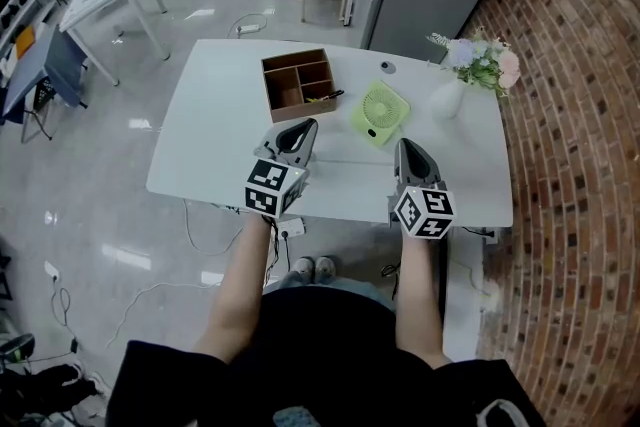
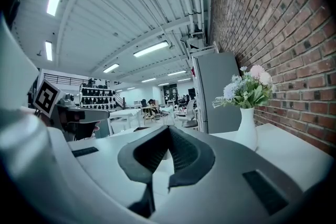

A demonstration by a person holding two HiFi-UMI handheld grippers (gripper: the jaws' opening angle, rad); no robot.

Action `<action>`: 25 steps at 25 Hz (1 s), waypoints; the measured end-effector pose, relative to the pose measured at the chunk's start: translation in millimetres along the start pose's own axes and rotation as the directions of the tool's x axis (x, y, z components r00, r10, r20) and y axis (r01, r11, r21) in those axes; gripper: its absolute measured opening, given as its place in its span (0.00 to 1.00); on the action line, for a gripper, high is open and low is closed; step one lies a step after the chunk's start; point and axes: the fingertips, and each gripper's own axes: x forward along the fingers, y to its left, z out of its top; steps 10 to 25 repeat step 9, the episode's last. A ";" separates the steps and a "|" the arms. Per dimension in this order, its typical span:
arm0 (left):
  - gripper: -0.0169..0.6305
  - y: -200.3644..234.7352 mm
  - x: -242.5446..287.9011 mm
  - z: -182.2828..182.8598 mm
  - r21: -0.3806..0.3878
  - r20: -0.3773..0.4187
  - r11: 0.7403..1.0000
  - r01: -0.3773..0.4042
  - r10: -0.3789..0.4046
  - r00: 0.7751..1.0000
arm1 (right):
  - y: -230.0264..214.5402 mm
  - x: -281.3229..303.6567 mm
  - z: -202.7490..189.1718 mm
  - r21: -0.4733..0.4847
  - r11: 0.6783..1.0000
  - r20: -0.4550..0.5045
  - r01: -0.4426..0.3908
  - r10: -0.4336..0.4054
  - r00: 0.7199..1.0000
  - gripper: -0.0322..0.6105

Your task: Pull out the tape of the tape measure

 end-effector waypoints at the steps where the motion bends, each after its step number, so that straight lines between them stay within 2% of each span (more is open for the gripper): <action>1: 0.06 -0.4 -0.8 0.1 0.000 0.000 1.000 0.000 0.000 1.000 | 0.1 -0.8 -0.1 0.000 1.000 0.000 0.000 0.000 1.000 0.05; 25: 0.06 -5.6 -3.2 -0.4 0.001 -0.005 1.000 0.006 -0.006 1.000 | 0.0 -5.4 -1.7 0.001 1.000 -0.004 -0.002 0.002 1.000 0.05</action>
